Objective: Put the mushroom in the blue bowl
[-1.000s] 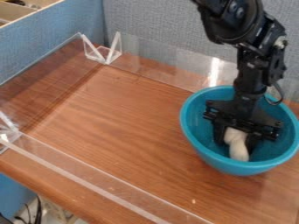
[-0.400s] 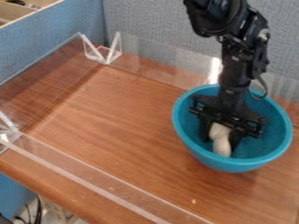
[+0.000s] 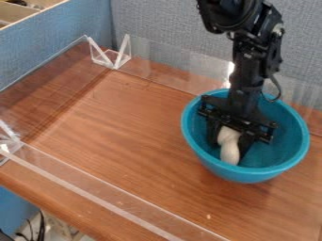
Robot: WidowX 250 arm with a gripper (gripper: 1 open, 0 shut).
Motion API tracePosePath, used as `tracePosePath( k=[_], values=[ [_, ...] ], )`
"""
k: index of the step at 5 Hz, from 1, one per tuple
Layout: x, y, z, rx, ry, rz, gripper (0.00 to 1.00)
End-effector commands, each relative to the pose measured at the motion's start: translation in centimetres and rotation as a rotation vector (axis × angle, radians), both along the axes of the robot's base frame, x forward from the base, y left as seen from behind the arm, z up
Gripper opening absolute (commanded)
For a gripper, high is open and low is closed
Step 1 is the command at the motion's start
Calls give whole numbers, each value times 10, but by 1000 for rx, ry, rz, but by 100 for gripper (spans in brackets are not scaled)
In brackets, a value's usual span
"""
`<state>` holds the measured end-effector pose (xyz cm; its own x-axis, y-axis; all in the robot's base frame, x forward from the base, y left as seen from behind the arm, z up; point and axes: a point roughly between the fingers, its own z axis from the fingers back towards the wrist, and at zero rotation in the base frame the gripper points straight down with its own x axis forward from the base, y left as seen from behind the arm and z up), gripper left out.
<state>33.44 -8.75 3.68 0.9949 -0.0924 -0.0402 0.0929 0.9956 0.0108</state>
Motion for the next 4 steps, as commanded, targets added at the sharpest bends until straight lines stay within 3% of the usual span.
tracePosePath(
  k=[1, 4],
  values=[
    [14, -2, 36, -23, -78, 33, 0],
    [3, -7, 46, -37, -88, 57, 0]
  ],
)
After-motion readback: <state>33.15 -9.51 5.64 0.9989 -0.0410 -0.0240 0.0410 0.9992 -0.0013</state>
